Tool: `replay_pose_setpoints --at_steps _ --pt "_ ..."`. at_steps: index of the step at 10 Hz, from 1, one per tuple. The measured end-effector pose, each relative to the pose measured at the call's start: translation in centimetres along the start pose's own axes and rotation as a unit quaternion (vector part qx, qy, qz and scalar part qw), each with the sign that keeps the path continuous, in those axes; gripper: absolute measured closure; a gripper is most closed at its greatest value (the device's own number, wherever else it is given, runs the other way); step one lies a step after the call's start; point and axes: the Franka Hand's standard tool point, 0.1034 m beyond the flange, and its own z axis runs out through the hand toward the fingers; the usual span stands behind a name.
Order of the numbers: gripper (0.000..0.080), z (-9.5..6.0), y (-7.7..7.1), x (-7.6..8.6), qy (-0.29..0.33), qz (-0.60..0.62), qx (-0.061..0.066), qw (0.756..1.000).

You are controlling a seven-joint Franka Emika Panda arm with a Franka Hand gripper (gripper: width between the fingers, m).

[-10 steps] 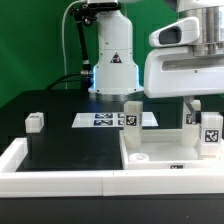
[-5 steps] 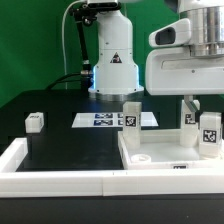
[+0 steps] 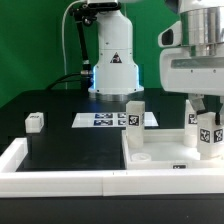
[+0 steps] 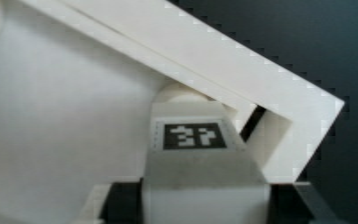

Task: Assemble square table

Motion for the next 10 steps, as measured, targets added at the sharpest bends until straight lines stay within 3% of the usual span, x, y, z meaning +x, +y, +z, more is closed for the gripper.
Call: replay_pose_setpoints --at_steps 2,4,5,6,8,10 --pt "0.0508 0.01 -0.02 0.13 -0.003 0.074 -0.001 0.997" --pt "0.0508 0.05 0.00 0.12 -0.002 0.054 -0.002 0.999" --pt "0.0333 0.10 0.03 0.11 -0.003 0.018 -0.002 1.000" --pt "0.0212 0.10 0.02 0.13 -0.003 0.009 -0.001 1.000" --pt "0.0170 0.11 -0.03 0.10 -0.002 -0.068 -0.002 0.998" --pt "0.0153 0.16 -0.01 0.29 -0.003 -0.223 -0.001 0.975"
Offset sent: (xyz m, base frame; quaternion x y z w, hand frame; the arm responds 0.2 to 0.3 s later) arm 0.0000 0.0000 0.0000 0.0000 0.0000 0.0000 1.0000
